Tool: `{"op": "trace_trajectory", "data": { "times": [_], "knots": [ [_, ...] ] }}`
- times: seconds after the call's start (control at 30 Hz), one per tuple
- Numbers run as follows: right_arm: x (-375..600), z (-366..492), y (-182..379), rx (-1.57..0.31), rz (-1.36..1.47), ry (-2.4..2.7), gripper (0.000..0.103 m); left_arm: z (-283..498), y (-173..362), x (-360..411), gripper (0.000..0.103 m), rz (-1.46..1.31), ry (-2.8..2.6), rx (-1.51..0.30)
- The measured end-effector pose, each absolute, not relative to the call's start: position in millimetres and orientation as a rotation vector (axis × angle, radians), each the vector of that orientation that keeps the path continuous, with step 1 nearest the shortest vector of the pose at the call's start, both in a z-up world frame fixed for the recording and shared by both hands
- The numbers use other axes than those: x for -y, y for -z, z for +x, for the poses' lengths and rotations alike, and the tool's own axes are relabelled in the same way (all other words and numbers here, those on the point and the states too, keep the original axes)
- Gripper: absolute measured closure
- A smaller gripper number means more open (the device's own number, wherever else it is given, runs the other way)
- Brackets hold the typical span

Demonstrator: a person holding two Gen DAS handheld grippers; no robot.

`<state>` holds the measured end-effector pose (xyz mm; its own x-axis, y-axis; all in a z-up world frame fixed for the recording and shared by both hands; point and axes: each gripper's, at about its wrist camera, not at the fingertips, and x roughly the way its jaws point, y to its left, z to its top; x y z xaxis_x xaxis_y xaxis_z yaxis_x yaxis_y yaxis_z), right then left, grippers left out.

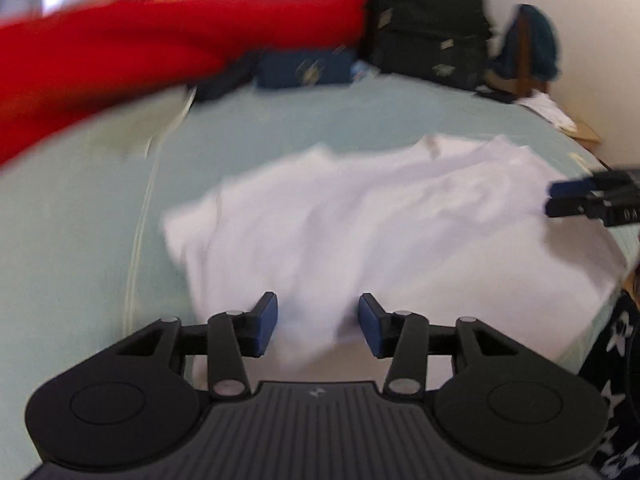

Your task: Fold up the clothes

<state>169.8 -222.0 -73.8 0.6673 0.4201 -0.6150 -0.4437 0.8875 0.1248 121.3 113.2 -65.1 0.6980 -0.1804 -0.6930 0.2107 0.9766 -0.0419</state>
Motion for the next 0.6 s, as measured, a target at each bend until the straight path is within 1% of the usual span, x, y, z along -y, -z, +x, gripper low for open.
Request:
{"op": "trace_trajectory", "data": {
  "times": [0.03,0.07,0.17,0.23,0.3,0.43,0.53,0.57,0.6],
  "knots": [
    [226,169,81,-0.689,-0.038,-0.473,0.041,117,67,-117,0.053,0.029,0.213,-0.766],
    [229,163,84,-0.673,-0.040,-0.477,0.041,112,70,-121,0.056,0.016,0.208,-0.763],
    [231,153,82,-0.653,-0.060,-0.469,0.040,111,59,-121,0.053,0.050,0.193,-0.769],
    [226,156,73,-0.653,-0.059,-0.460,0.031,120,50,-119,0.049,0.060,0.192,-0.751],
    [221,160,63,-0.617,-0.057,-0.460,0.027,135,44,-118,0.045,0.041,0.202,-0.719],
    [215,177,57,-0.599,-0.037,-0.452,0.026,166,50,-120,0.043,-0.052,0.216,-0.715],
    [220,192,72,-0.648,-0.013,-0.399,0.025,174,66,-130,0.044,-0.106,0.176,-0.745],
    [225,194,78,-0.662,-0.005,-0.375,0.025,176,71,-133,0.046,-0.123,0.160,-0.756],
    [230,196,84,-0.675,0.002,-0.352,0.025,178,77,-136,0.046,-0.139,0.144,-0.767]
  ]
}}
